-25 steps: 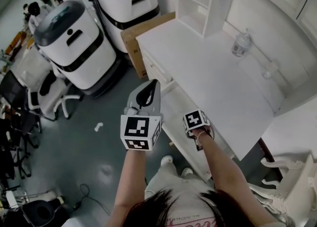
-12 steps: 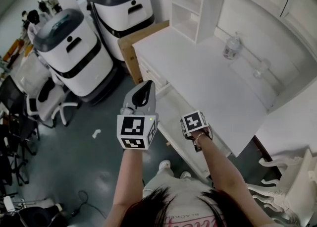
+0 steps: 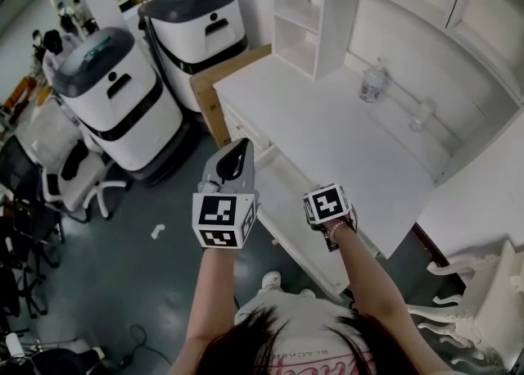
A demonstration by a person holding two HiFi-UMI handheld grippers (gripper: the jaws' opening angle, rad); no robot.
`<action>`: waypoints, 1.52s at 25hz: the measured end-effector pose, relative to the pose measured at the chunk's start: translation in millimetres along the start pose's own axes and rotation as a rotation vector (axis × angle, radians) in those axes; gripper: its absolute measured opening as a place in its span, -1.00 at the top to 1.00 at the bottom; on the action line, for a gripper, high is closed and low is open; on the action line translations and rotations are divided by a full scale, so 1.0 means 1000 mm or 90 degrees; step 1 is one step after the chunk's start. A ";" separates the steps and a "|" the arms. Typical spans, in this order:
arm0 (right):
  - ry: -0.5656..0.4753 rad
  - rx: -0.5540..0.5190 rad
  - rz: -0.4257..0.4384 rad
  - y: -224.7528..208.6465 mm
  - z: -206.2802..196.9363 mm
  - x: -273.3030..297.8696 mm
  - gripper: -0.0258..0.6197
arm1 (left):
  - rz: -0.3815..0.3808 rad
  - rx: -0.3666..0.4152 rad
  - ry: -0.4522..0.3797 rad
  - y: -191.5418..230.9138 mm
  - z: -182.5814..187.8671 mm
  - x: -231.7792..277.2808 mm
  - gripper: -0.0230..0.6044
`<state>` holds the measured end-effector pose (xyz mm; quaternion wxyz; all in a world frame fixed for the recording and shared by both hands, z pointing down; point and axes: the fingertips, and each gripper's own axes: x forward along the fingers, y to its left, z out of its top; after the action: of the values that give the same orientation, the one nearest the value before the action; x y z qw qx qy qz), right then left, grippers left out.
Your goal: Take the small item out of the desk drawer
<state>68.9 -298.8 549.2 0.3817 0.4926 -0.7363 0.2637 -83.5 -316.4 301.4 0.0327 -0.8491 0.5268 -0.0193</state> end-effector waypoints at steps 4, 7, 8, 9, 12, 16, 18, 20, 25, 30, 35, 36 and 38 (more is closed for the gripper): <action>-0.039 -0.009 -0.003 -0.003 0.013 -0.015 0.39 | -0.007 0.006 -0.002 -0.002 0.003 0.000 0.89; -0.060 -0.009 -0.001 -0.005 0.019 -0.025 0.39 | -0.008 0.006 -0.007 -0.004 0.006 0.002 0.89; -0.068 -0.009 0.000 -0.006 0.020 -0.028 0.39 | -0.009 0.005 -0.008 -0.005 0.007 0.002 0.89; -0.076 -0.007 0.001 -0.006 0.022 -0.032 0.39 | -0.010 0.005 -0.010 -0.007 0.008 0.002 0.89; -0.113 0.003 0.005 -0.008 0.031 -0.045 0.39 | -0.010 0.002 -0.018 -0.010 0.012 0.002 0.89; -0.182 -0.006 0.023 -0.006 0.051 -0.069 0.39 | -0.013 0.000 -0.029 -0.015 0.018 0.002 0.89; -0.213 -0.021 0.025 -0.005 0.059 -0.082 0.39 | -0.019 0.006 -0.032 -0.019 0.021 0.003 0.89; -0.238 -0.042 0.018 -0.004 0.066 -0.094 0.39 | -0.026 0.016 -0.035 -0.023 0.025 0.003 0.89; -0.296 -0.064 -0.001 -0.007 0.085 -0.126 0.39 | -0.029 0.024 -0.054 -0.025 0.040 -0.001 0.89; -0.342 -0.060 -0.012 -0.009 0.097 -0.149 0.39 | -0.029 0.022 -0.068 -0.027 0.047 -0.002 0.89; -0.368 -0.048 -0.019 -0.009 0.099 -0.165 0.39 | -0.033 0.024 -0.077 -0.030 0.053 -0.002 0.89; -0.376 -0.048 -0.021 -0.010 0.100 -0.169 0.39 | -0.035 0.025 -0.079 -0.031 0.054 -0.002 0.89; -0.395 -0.048 -0.028 -0.011 0.105 -0.179 0.39 | -0.036 0.026 -0.084 -0.031 0.057 -0.002 0.89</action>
<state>87.1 -289.5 342.7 0.1626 0.5509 -0.8160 0.0647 -53.0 -298.4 247.3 0.0844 -0.8621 0.4991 0.0251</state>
